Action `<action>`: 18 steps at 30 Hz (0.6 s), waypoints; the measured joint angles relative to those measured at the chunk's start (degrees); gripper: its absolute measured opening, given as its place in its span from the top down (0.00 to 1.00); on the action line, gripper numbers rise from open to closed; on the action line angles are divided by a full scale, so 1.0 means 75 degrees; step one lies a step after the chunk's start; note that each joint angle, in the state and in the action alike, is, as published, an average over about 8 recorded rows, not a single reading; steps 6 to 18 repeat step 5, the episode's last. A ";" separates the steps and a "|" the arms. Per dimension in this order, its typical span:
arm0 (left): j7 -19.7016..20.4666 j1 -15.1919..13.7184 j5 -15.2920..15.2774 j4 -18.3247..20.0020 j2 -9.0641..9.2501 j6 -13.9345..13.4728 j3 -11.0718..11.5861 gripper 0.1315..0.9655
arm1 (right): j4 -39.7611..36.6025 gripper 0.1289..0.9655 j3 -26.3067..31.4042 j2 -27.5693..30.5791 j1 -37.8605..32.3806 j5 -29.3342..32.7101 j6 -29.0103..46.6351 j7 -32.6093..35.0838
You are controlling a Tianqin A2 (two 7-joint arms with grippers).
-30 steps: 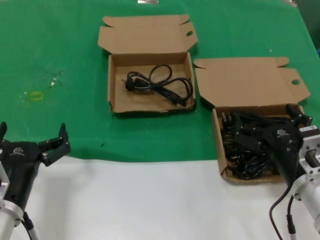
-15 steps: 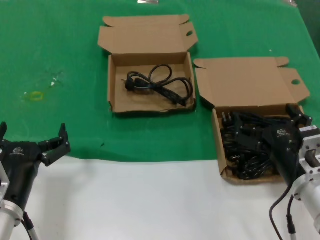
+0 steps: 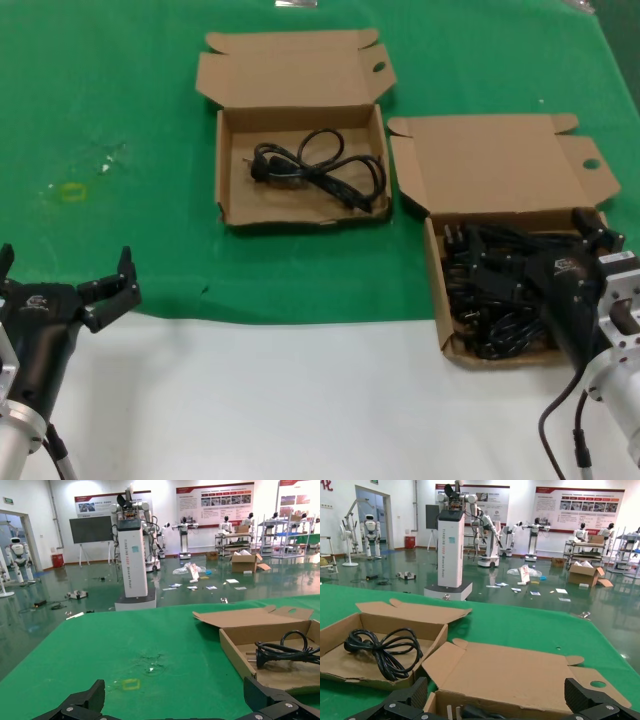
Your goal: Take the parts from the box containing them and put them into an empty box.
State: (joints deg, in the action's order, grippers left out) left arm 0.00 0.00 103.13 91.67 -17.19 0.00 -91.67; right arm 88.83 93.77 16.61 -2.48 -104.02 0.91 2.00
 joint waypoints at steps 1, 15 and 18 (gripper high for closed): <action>0.0000 0.0000 0.0000 0.0000 0.0000 0.0000 0.0000 0.00 | 0.0000 0.00 0.0000 0.0000 0.0000 0.0000 0.0000 0.0000; 0.0000 0.0000 0.0000 0.0000 0.0000 0.0000 0.0000 0.00 | 0.0000 0.00 0.0000 0.0000 0.0000 0.0000 0.0000 0.0000; 0.0000 0.0000 0.0000 0.0000 0.0000 0.0000 0.0000 0.00 | 0.0000 0.00 0.0000 0.0000 0.0000 0.0000 0.0000 0.0000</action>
